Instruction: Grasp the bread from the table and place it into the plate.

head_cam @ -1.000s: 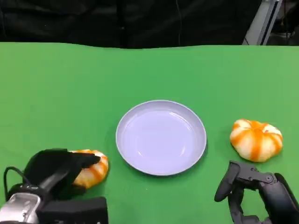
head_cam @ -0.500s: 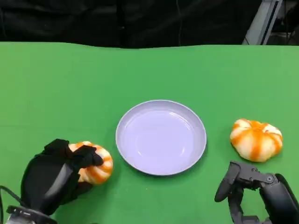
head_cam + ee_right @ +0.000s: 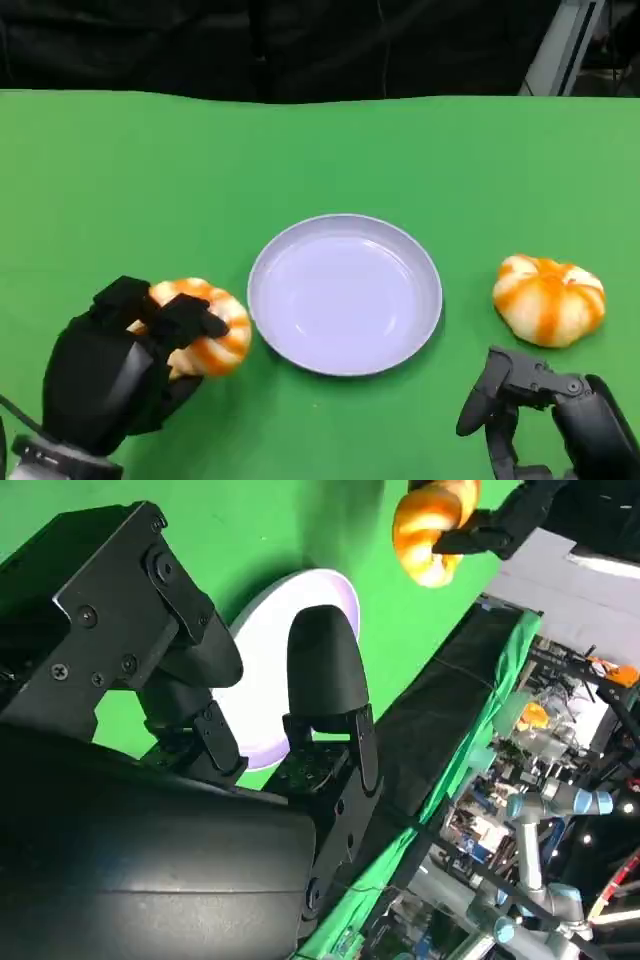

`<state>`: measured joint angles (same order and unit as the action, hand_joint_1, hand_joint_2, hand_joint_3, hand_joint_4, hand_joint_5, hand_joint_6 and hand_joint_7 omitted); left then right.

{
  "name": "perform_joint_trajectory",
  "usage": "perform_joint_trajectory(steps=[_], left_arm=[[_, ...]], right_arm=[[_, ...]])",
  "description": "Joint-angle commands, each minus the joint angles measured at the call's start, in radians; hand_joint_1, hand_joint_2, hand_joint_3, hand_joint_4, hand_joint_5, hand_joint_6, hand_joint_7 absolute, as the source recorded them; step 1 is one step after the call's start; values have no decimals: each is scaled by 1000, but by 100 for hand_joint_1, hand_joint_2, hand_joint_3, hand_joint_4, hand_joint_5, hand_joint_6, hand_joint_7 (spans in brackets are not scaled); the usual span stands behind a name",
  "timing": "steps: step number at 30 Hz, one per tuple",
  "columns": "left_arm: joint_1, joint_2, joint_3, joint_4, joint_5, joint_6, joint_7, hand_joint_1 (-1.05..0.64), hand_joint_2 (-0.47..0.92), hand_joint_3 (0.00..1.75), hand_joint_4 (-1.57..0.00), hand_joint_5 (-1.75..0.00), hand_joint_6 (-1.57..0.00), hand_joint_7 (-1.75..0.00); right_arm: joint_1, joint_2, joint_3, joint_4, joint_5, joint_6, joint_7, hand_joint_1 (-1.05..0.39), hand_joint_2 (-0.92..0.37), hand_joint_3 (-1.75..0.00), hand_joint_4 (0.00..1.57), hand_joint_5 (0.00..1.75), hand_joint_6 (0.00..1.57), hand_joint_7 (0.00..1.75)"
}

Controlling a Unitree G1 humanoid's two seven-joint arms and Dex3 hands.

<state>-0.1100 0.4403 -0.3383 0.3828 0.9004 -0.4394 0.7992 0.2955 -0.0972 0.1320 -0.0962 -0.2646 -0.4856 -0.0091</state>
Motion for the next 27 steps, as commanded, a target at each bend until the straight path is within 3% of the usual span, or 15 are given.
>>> perform_joint_trajectory(steps=[1,11,14,17,21,27], left_arm=[[-41,-14,2,-5,-34,-43,-11,-8,27,140,-93,-168,-89,-144],[-165,-93,-24,25,-45,-45,-71,-12,26,146,-90,-171,-92,-133],[-208,-118,-40,60,-45,-53,-74,-14,30,142,-89,-174,-87,-143],[-246,-142,-56,88,-47,-50,-89,-14,36,134,-89,-175,-76,-165],[-298,-183,-73,134,-67,-47,-137,-14,37,127,-88,-175,-70,-174],[-384,-242,-106,244,-69,-53,-139,-12,36,126,-86,-175,-79,-150]], right_arm=[[5,1,-1,-7,4,-2,-9,14,-24,-161,88,175,81,145],[17,2,3,-29,4,24,0,12,-26,-158,87,175,81,145],[19,-1,4,-34,6,30,3,11,-27,-158,86,175,81,145],[23,-1,5,-41,5,33,4,12,-26,-157,86,175,81,145],[25,-2,5,-43,11,36,7,12,-26,-158,86,175,81,145],[21,-6,3,-33,20,25,14,13,-27,-157,87,174,81,145]])
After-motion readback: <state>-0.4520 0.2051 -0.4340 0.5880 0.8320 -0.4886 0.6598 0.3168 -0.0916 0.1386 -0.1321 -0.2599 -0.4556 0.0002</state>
